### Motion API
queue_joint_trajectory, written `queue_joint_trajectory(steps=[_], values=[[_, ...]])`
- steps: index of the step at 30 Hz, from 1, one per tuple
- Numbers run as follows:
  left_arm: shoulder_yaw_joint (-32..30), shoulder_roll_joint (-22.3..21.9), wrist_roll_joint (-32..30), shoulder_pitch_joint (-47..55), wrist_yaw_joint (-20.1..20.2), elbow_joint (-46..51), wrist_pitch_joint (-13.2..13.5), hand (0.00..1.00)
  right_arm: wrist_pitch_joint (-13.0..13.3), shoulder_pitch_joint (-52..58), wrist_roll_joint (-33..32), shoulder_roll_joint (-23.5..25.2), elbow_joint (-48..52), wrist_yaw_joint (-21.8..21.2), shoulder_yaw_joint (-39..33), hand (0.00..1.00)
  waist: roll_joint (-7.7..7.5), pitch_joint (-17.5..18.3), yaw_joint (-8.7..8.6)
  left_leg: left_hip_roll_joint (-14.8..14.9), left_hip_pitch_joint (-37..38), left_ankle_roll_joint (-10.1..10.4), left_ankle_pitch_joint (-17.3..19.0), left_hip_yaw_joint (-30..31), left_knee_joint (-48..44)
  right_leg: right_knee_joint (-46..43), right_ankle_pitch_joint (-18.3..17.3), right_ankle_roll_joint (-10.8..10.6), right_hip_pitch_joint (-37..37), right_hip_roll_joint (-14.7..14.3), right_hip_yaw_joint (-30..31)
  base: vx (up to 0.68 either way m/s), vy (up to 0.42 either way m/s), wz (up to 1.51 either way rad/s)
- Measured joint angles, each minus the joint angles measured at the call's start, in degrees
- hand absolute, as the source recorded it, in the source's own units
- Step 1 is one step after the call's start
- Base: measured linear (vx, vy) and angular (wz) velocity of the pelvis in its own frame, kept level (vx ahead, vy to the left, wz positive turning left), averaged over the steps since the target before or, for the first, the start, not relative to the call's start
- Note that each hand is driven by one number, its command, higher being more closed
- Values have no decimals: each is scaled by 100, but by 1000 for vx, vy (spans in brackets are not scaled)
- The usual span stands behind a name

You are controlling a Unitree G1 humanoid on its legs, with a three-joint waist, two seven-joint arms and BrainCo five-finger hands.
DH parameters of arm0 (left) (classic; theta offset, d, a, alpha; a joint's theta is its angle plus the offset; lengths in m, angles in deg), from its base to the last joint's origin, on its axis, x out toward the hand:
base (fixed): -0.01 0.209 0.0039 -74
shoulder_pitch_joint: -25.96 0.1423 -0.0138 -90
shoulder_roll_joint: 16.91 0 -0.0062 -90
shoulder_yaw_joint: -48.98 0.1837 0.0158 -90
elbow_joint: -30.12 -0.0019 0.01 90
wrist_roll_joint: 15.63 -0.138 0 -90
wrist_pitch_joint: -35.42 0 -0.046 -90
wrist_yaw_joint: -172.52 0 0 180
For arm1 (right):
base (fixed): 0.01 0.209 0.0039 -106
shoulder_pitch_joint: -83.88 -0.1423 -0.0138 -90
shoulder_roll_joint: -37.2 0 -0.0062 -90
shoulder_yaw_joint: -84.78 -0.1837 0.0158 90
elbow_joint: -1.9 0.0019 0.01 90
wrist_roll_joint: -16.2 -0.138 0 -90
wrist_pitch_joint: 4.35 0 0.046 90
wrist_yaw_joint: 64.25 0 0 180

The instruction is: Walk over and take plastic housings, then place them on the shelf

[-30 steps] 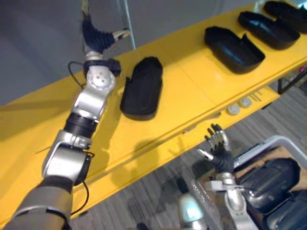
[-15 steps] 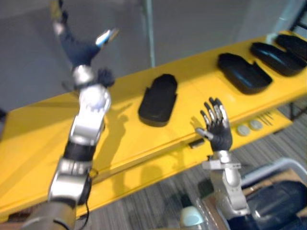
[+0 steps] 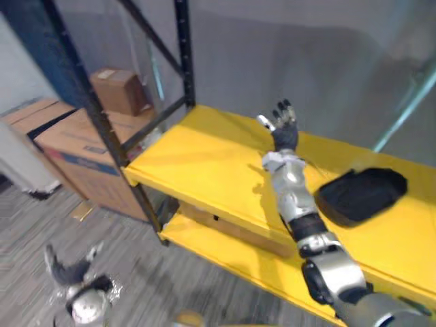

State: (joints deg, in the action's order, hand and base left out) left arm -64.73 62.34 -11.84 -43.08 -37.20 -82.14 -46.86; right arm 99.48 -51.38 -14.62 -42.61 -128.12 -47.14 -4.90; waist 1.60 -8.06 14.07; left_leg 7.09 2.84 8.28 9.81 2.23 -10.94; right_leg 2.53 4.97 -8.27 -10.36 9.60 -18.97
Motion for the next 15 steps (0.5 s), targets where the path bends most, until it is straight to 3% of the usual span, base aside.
queue_joint_trajectory(steps=[4, 7, 10, 15], values=[[22, -48, -4, 15, 498, -1003, 114, 0, -17, -209, -3, -60, -394, 343, -280, 0, 119, -94, 82, 58, -102, 23, 12, 45, -140, 4, -51, 70, 5, -62, -12, -30, -5, 6], [166, -162, 26, -11, 813, -1500, 319, 0, -224, -233, -53, -88, -599, 393, -549, 0, 240, -209, 80, 142, -114, 40, 10, 32, -167, 7, -82, 101, 30, -98, 8, -51, -2, -6], [417, -179, 93, -124, 972, -1737, 477, 0, -409, -232, -49, -111, -842, 524, -782, 0, 308, -366, 69, 222, -113, 94, -22, 25, -165, 13, -124, 147, 47, -181, 18, -30, -16, -6], [677, -177, 318, -282, 1104, -2010, 678, 0, -424, -232, -19, -112, -967, 939, -996, 0, 317, -414, 20, 283, -196, 146, -60, 29, -157, 12, -93, 150, 159, -246, 34, 32, 2, 0]])
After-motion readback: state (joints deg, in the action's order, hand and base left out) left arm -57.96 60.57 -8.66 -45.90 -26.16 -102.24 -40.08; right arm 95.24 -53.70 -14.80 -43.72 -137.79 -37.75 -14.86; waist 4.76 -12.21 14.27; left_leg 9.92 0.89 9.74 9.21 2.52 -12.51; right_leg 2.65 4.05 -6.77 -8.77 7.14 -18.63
